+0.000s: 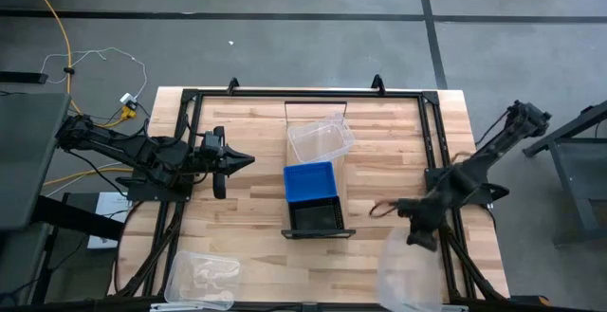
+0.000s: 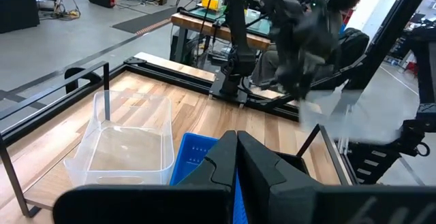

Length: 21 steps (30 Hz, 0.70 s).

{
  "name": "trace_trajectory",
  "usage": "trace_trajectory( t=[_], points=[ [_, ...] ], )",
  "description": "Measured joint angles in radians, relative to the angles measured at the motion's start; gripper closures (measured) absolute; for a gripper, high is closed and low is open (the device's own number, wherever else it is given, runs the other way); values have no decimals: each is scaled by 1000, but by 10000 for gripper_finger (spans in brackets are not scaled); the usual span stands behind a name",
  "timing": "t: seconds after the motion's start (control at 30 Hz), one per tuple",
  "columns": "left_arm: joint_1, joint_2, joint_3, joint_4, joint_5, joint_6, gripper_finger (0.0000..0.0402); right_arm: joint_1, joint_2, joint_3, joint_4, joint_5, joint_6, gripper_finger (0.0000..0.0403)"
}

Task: Stack baskets on shelf by color
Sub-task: Stack the right transparent bin on top of the other transparent bin on the shelf

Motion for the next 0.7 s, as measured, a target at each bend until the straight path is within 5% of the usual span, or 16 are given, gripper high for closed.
trace_trajectory(
  t=[0.13, 0.4, 0.53, 0.7],
  points=[
    [0, 0, 0, -2, -1, 0, 401, -43, -142, 4, 187, 23, 88, 402],
    [0, 0, 0, -18, -2, 0, 401, -265, -222, 8, 485, 441, -47, 403],
    [0, 0, 0, -16, -12, 0, 401, -424, -144, 110, 398, 423, -150, 403],
    [0, 0, 0, -16, -28, 0, 401, -611, 31, 375, 46, 422, -248, 403]
  ],
)
